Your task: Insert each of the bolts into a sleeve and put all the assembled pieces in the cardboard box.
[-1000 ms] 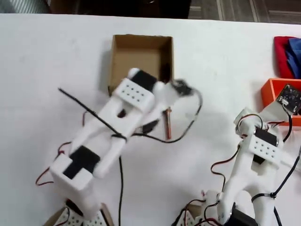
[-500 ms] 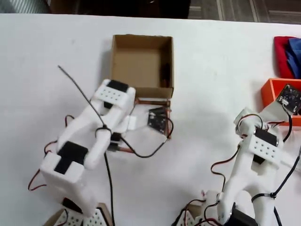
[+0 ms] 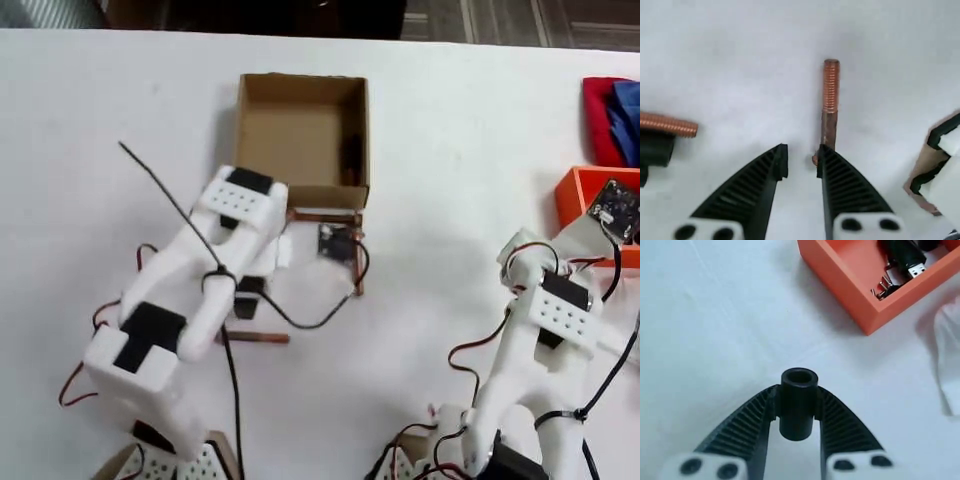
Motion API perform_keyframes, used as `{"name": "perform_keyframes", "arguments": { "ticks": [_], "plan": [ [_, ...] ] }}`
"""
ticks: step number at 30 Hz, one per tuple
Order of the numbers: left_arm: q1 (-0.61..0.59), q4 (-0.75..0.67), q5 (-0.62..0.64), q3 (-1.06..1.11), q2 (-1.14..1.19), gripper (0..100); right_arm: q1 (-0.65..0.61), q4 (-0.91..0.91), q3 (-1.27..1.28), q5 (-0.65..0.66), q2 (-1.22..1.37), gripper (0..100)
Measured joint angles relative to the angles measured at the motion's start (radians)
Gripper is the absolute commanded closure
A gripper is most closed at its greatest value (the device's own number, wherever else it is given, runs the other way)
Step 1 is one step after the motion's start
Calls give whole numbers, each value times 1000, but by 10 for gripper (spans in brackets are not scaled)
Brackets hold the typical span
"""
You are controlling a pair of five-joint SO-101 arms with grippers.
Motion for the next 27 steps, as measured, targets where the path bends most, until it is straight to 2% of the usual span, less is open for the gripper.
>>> {"name": "perform_keyframes", "arguments": {
  "ticks": [5,10,12,21,27],
  "plan": [
    [25,137,327,-152,0,902,0,0,0,0,0,975],
    [35,167,867,-163,0,902,0,0,0,0,0,975],
    [44,170,1046,-157,0,902,0,0,0,0,0,975],
    [66,170,1270,-72,0,902,0,0,0,0,0,975],
    [66,170,1313,32,0,902,0,0,0,0,0,975]
  ]
}}
